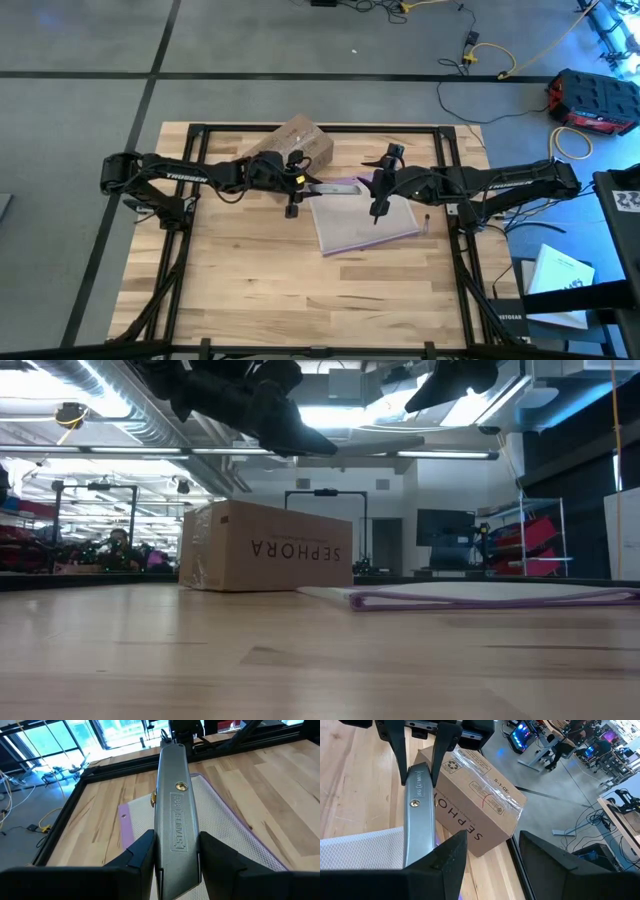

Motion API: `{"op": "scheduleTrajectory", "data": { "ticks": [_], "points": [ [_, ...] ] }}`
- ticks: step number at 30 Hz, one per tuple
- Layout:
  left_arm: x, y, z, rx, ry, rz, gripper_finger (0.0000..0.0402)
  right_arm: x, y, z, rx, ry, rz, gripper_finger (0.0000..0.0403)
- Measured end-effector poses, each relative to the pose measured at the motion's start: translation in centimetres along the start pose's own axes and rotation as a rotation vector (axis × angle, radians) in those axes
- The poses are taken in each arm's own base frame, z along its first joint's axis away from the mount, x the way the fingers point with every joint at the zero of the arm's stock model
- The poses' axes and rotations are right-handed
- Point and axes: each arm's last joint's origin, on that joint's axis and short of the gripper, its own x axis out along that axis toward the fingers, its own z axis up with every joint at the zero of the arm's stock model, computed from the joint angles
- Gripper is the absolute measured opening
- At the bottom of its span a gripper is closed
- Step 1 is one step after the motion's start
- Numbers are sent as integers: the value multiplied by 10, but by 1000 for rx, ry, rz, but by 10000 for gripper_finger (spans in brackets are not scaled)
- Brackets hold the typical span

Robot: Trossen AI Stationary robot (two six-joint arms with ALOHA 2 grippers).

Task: Unpack boxes
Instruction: Put the cutter on the zip bag

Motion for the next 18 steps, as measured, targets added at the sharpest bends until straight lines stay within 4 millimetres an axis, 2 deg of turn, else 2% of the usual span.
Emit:
{"op": "scheduleTrajectory", "data": {
  "ticks": [8, 18],
  "points": [
    [-1, 8, -2, 5, 5, 19, 109, 0, 0, 0, 0, 0, 0, 170],
    [-1, 12, -4, -91, 7, 33, 109, 0, 0, 0, 0, 0, 0, 170]
  ]
}}
